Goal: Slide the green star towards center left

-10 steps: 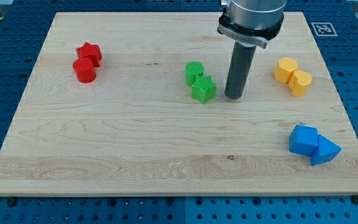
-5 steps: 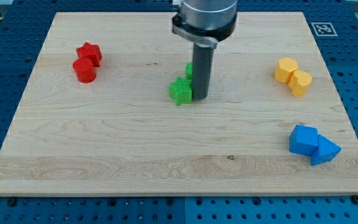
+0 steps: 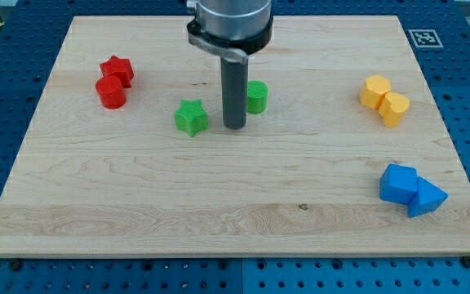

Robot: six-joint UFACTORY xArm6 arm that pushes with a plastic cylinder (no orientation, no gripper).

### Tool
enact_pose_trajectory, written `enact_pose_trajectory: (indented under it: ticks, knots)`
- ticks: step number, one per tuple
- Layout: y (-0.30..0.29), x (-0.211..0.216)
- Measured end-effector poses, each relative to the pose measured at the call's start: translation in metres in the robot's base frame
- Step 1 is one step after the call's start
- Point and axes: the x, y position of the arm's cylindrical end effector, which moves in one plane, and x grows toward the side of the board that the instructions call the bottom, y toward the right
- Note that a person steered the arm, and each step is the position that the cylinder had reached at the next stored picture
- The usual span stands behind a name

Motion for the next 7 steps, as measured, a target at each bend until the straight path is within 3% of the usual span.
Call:
enact_pose_trajectory:
  ticks: [3, 7]
  knots:
    - [-0.085, 0.011]
    - [-0.130, 0.011]
